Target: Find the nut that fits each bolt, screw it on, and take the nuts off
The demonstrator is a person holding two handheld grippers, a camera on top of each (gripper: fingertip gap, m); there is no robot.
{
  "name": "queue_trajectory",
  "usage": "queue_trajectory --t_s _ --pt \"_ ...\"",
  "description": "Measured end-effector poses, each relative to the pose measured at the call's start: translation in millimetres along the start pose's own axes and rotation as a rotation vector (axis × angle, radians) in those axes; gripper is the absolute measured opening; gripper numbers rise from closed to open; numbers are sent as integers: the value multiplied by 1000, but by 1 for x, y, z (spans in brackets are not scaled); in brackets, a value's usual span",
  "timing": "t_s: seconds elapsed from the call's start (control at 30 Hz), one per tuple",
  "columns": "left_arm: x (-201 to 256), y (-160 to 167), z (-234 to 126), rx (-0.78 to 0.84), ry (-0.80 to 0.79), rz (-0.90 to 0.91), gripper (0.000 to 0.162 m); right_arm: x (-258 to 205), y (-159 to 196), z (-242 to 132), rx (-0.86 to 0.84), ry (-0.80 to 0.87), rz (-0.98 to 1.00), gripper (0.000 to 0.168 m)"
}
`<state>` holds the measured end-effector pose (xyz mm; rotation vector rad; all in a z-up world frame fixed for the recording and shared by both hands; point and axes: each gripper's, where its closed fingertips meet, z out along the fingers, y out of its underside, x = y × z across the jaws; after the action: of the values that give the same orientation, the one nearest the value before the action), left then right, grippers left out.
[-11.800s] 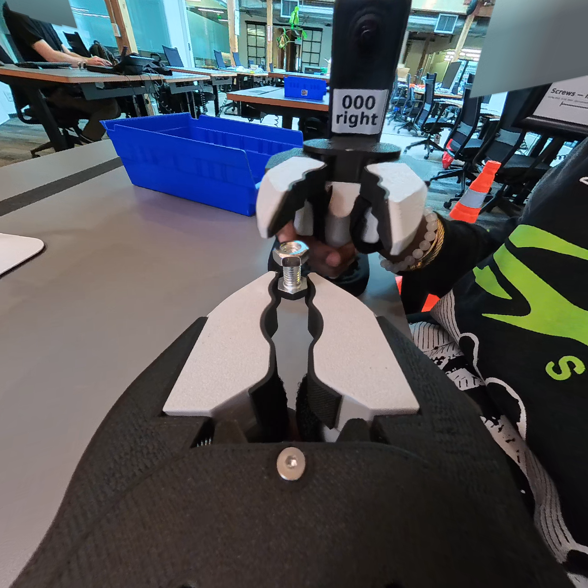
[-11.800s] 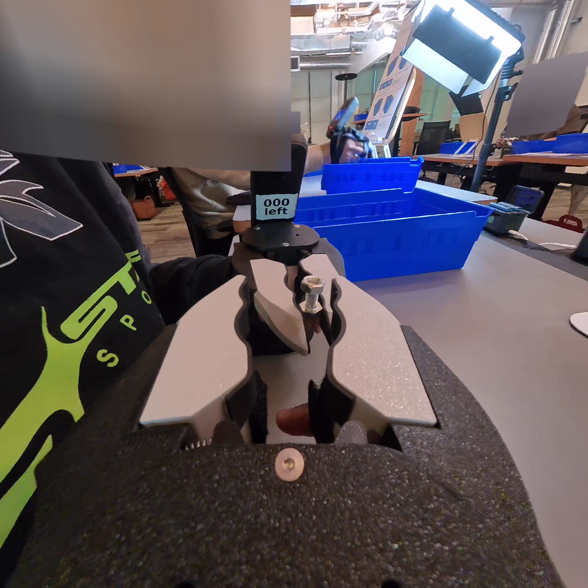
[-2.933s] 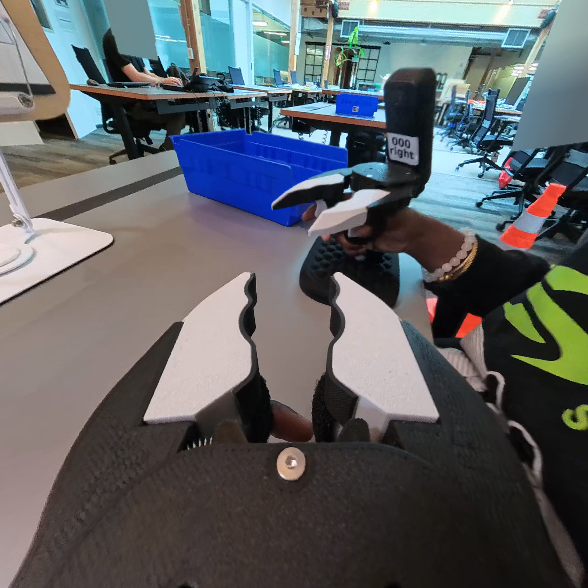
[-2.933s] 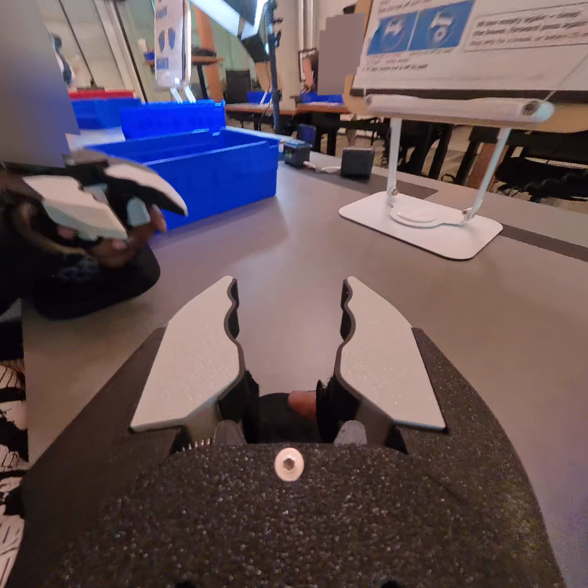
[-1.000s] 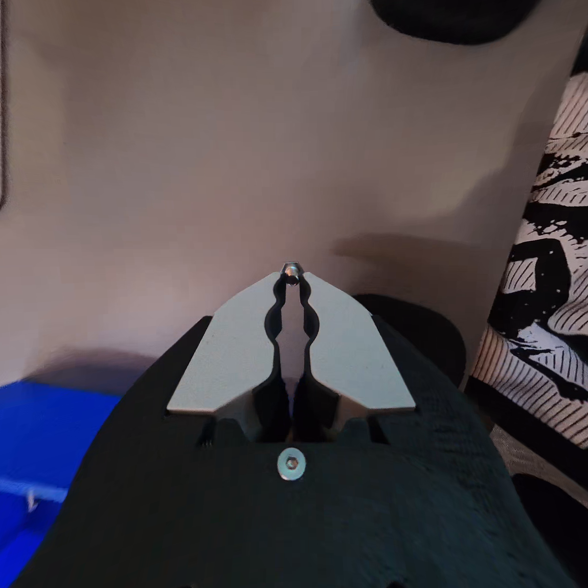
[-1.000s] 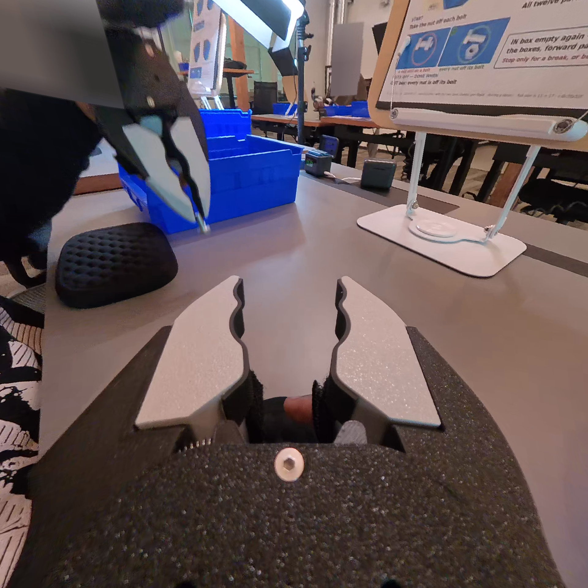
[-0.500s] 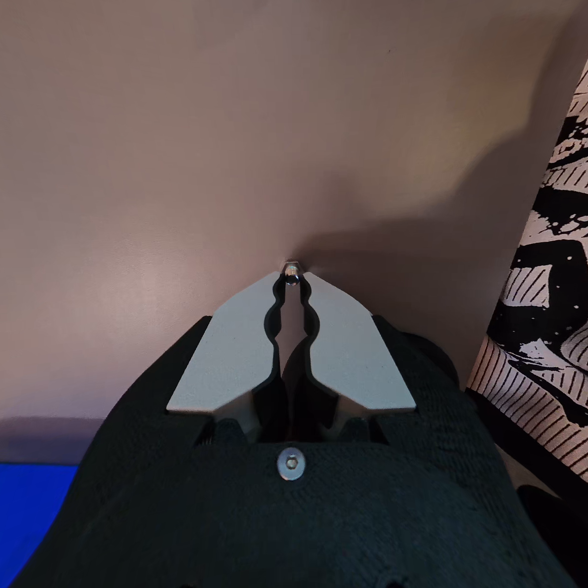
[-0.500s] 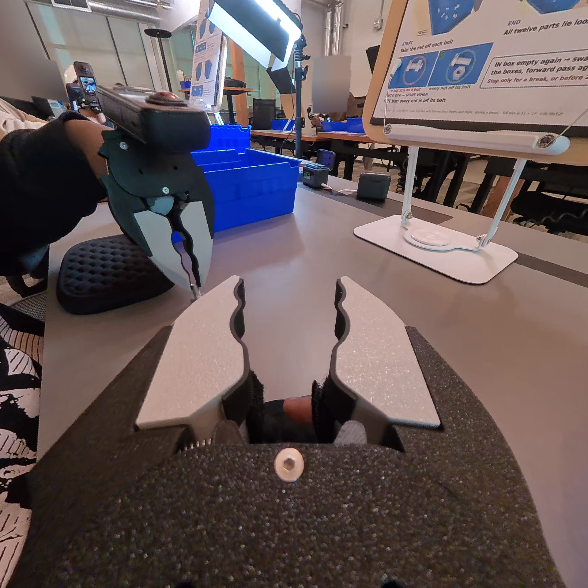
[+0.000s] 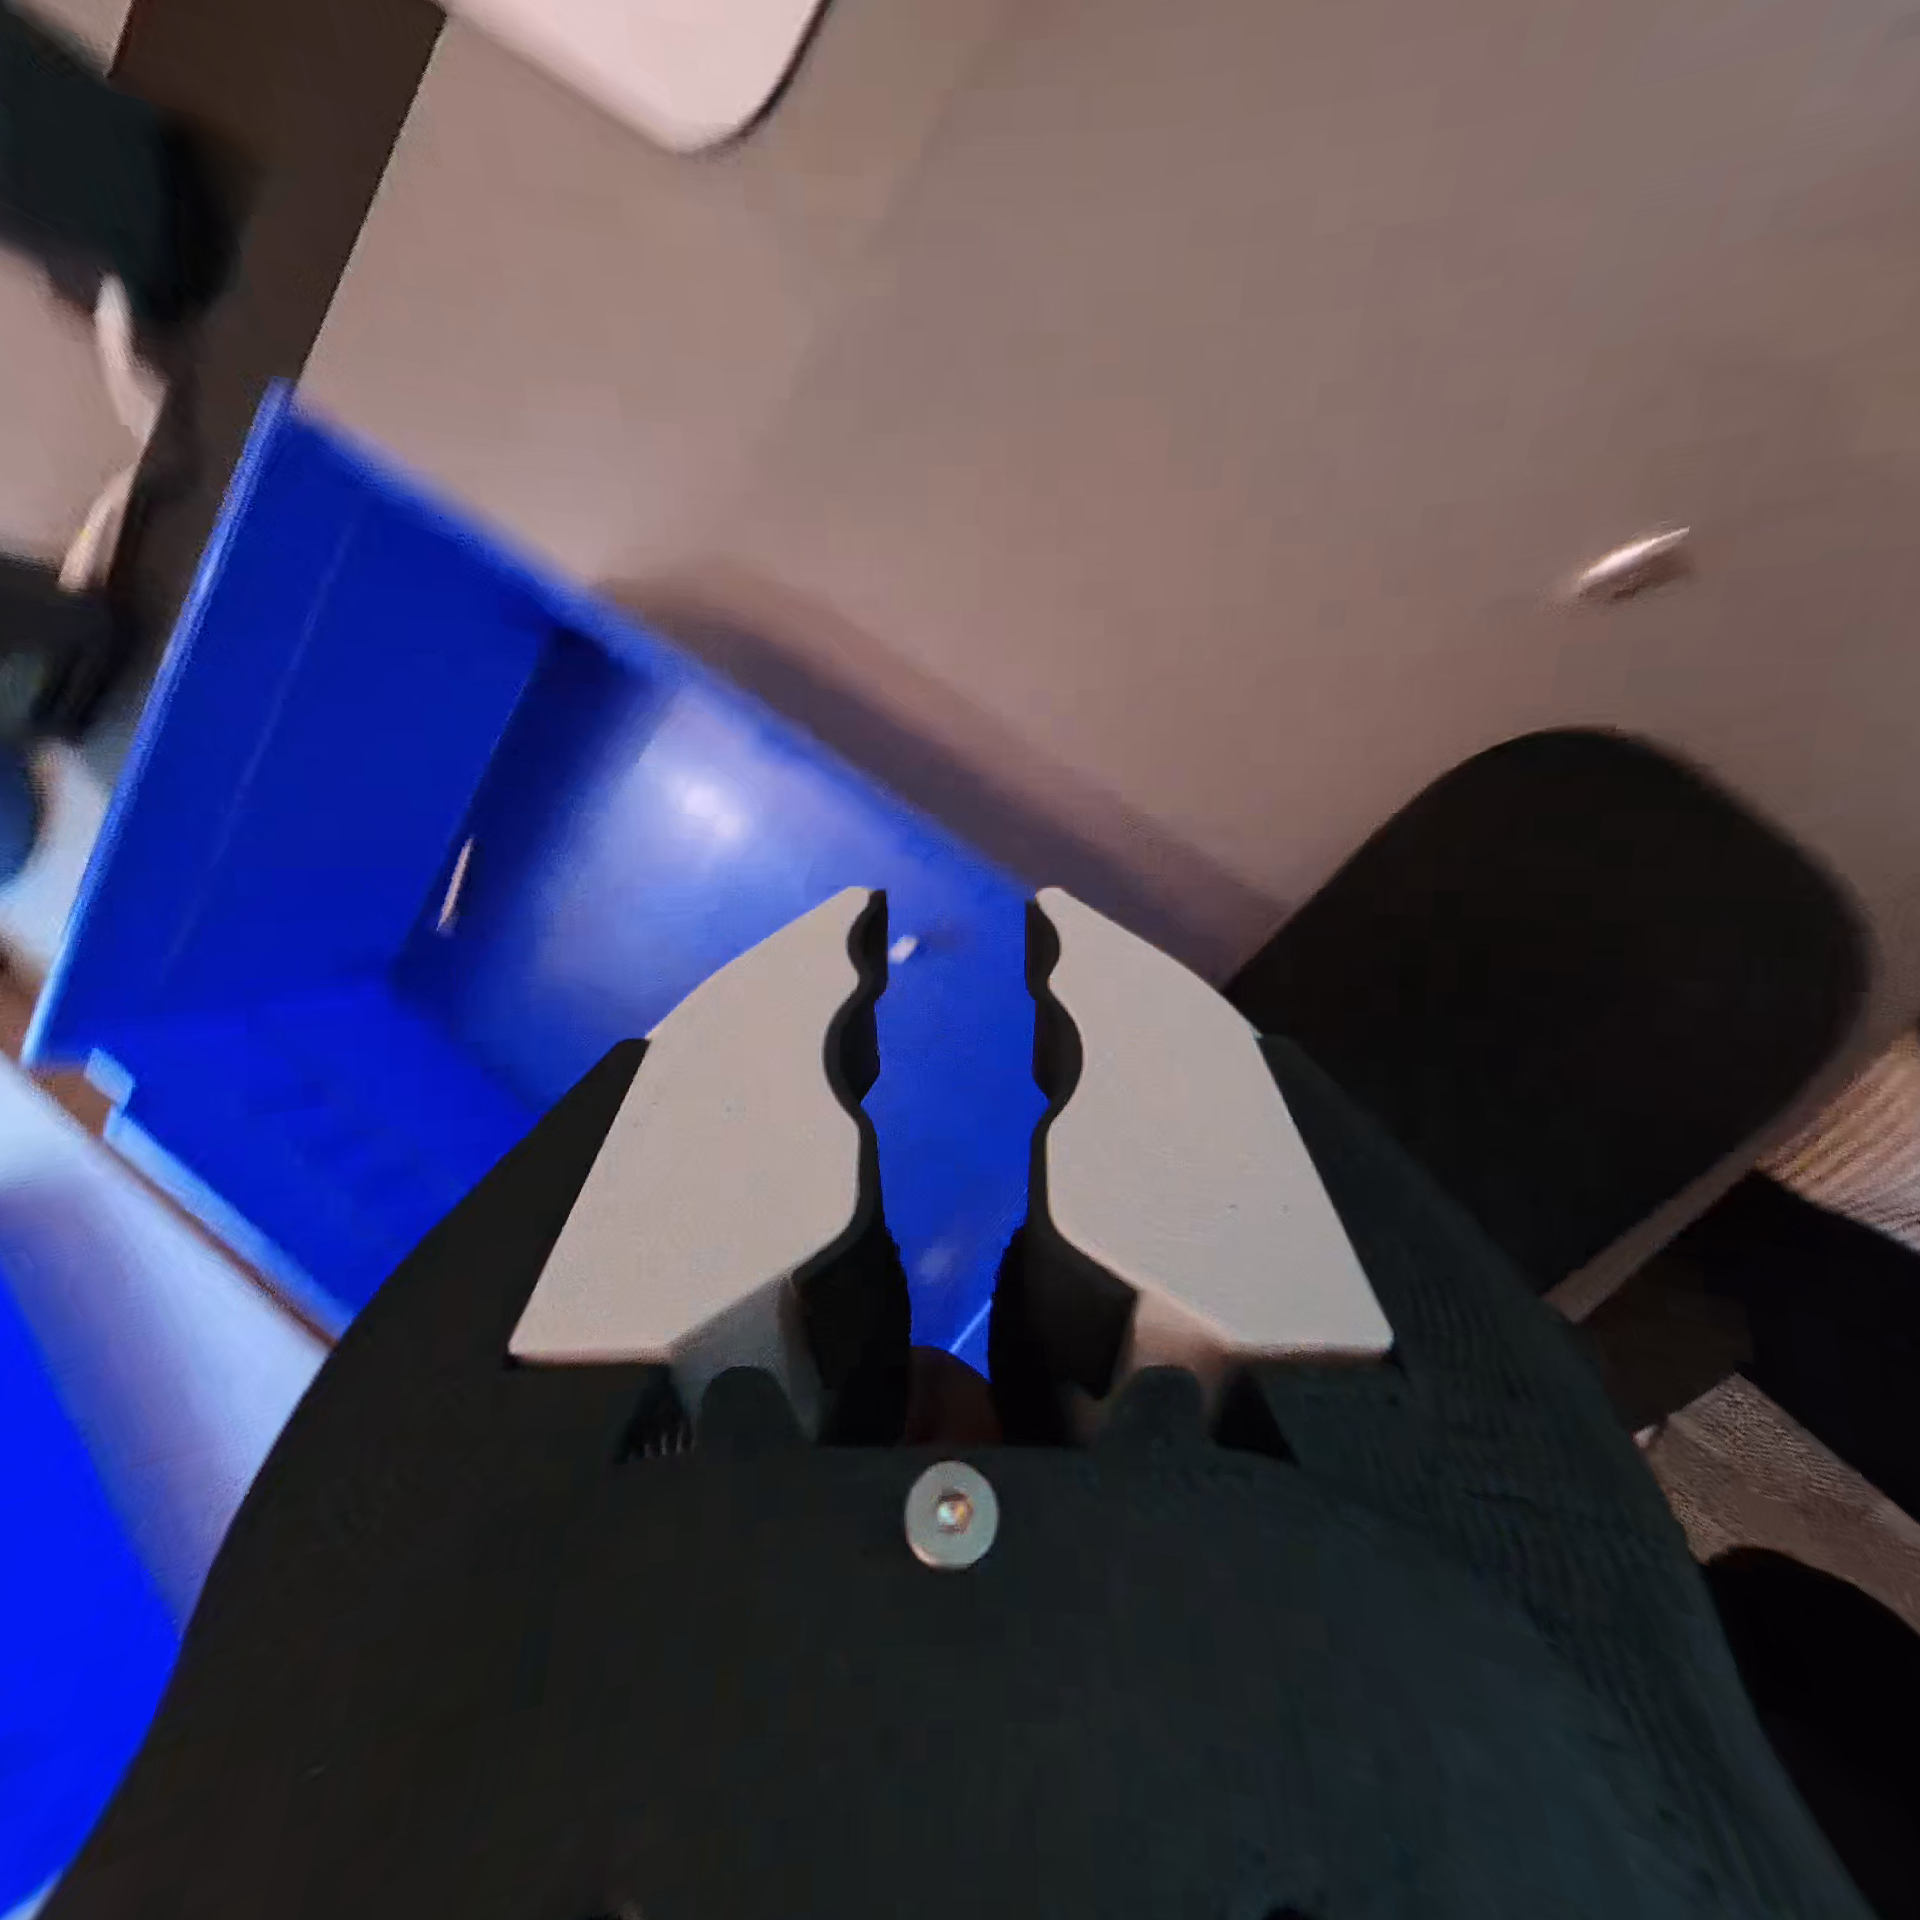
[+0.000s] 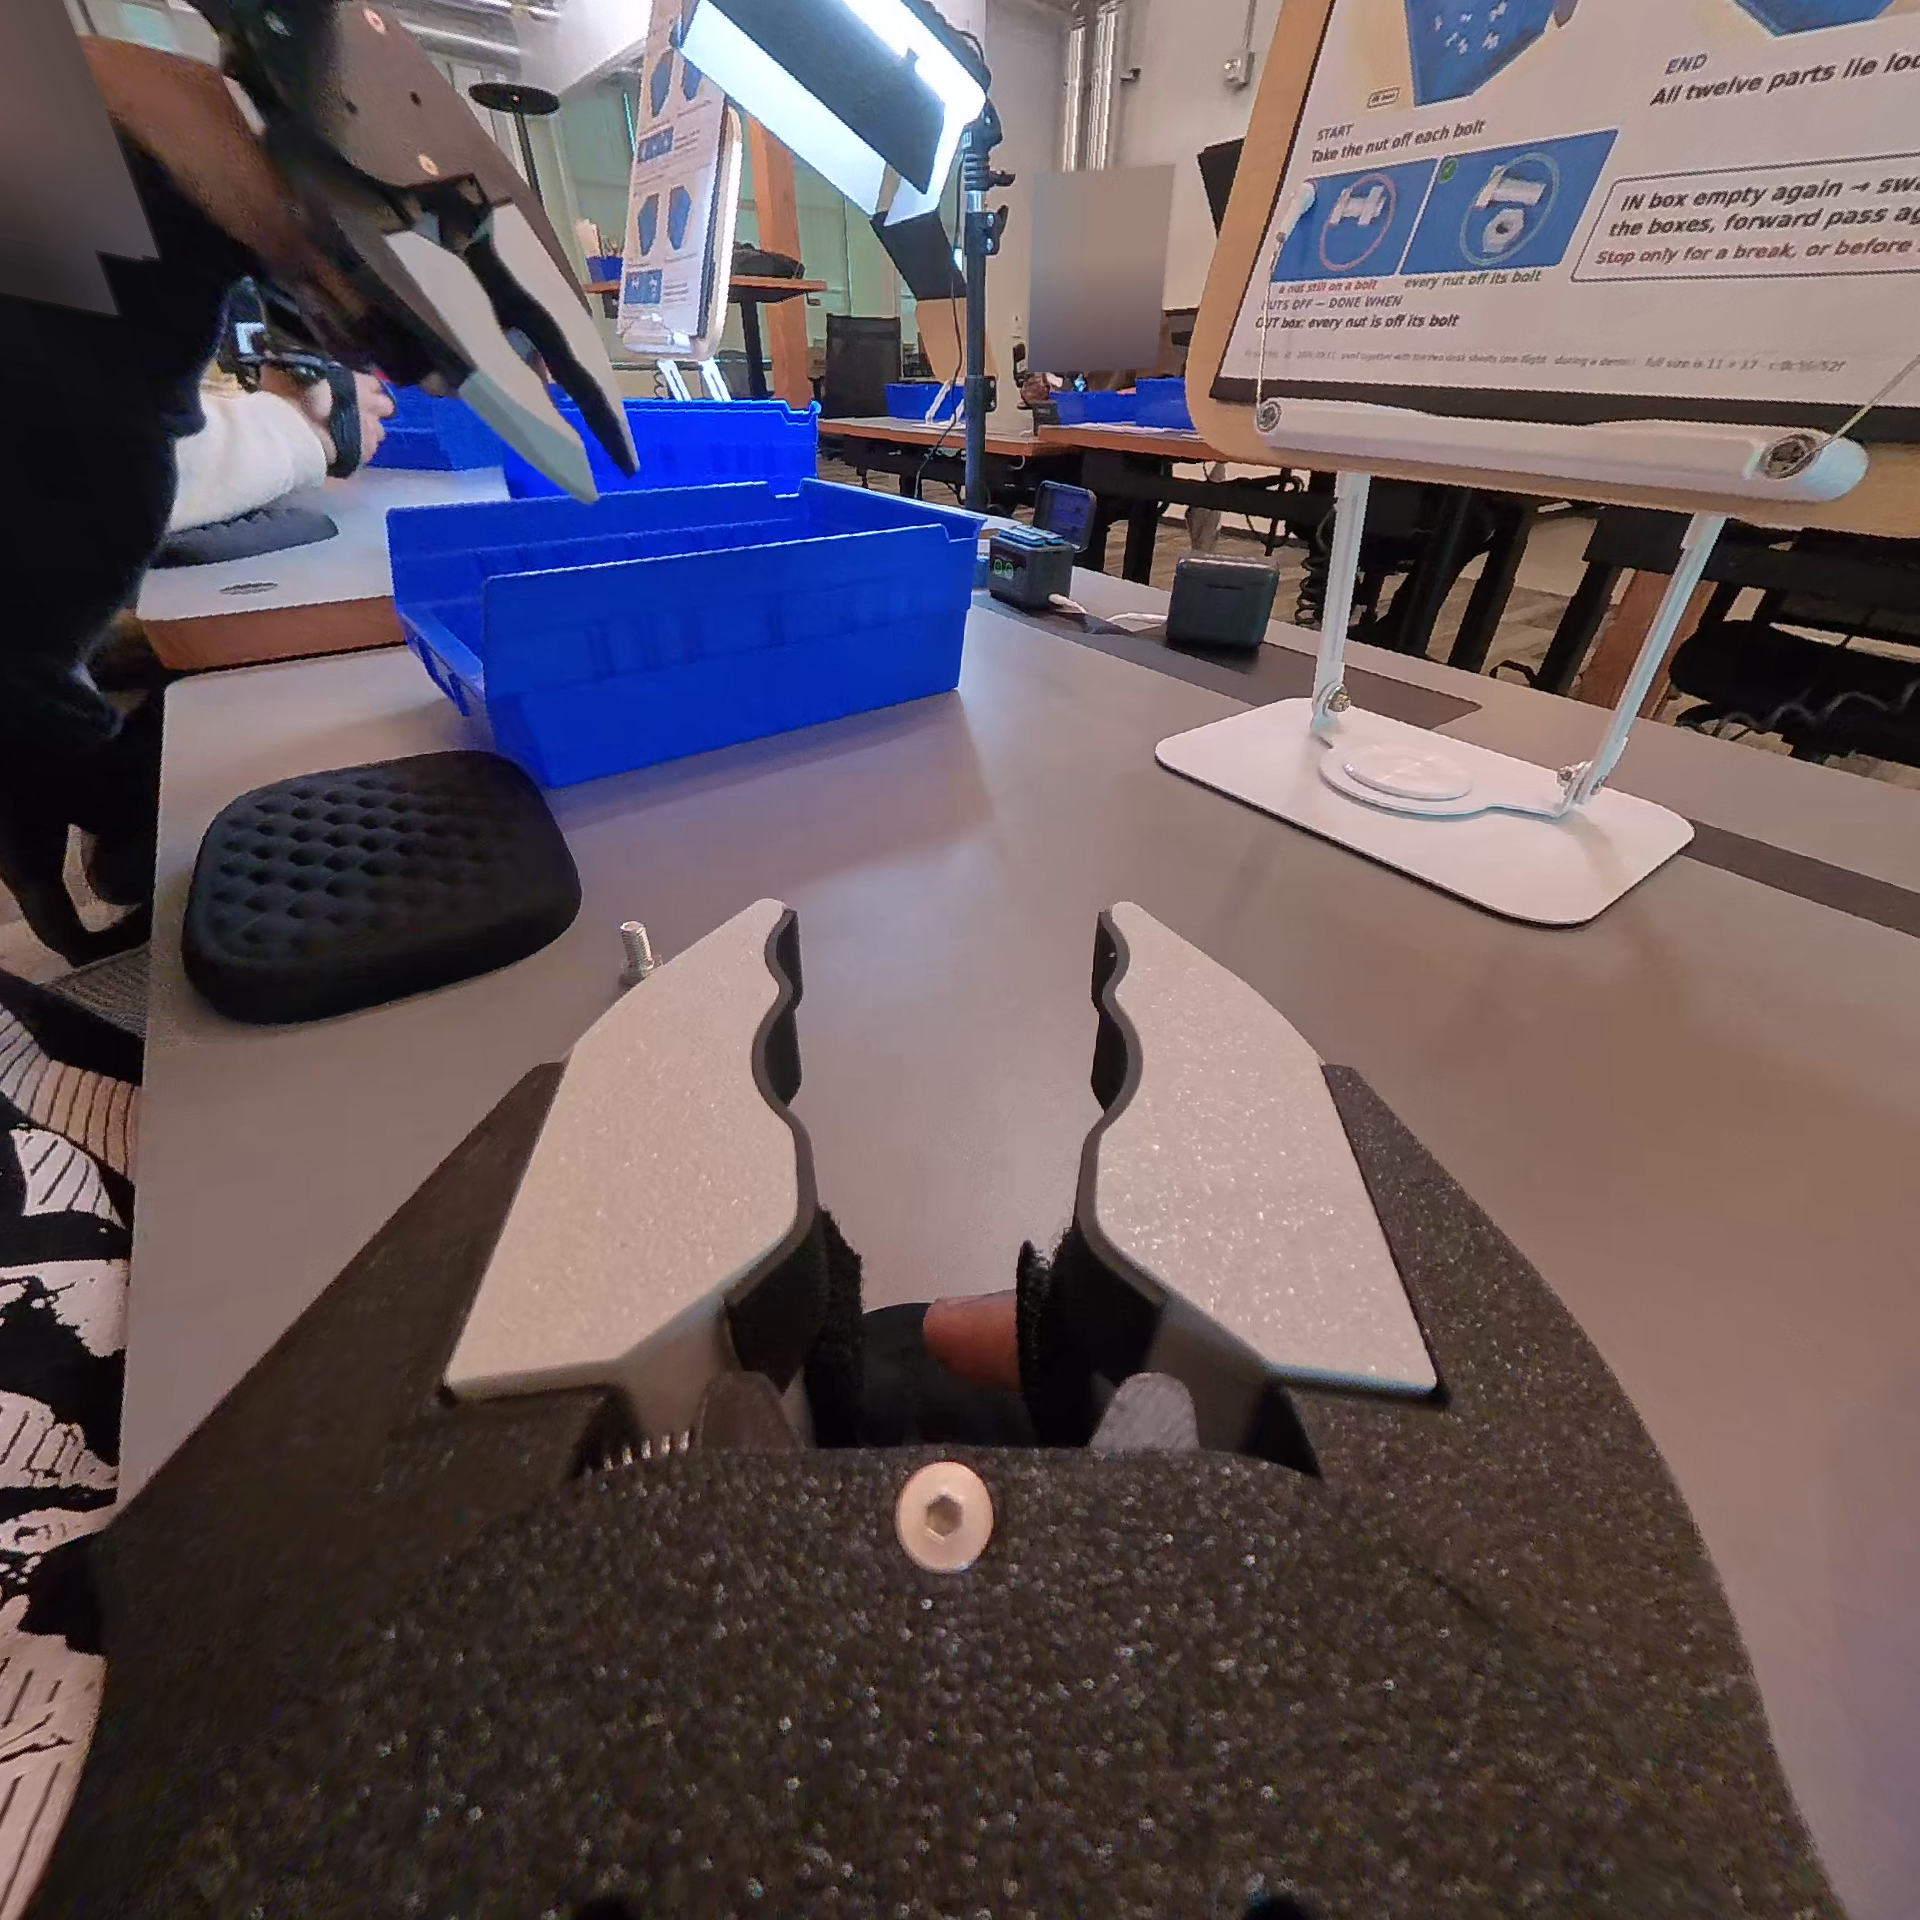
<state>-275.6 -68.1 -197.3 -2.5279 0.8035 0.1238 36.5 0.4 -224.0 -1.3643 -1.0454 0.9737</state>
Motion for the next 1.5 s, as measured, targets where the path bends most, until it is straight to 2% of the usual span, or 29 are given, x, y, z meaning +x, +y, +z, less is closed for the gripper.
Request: queue_trajectory --t_s 0.07,0.2,0.3,0.43,0.57,1.1,1.17,1.23,1.5 --pt "-32 35 3 -113 -47 -87 25 0 0 0 1 3 -5 54" --pt "-51 87 29 -282 31 -153 28 0 1 1 -8 0 -1 54" --pt "-50 109 47 -343 98 -166 27 0 1 1 -10 0 3 54" --pt "-51 127 62 -411 91 -139 27 1 1 1 -11 1 11 54" --pt "-57 131 71 -421 60 -144 27 1 1 1 -7 0 12 54" --pt "-58 147 88 -466 123 -193 31 2 0 0 1 4 17 53" --pt "-57 145 89 -447 136 -199 28 2 0 0 0 4 18 53" --pt "-51 144 89 -435 175 -202 18 2 0 0 -1 5 18 53" --pt "-49 141 82 -410 179 -199 17 2 2 1 -10 5 18 53"
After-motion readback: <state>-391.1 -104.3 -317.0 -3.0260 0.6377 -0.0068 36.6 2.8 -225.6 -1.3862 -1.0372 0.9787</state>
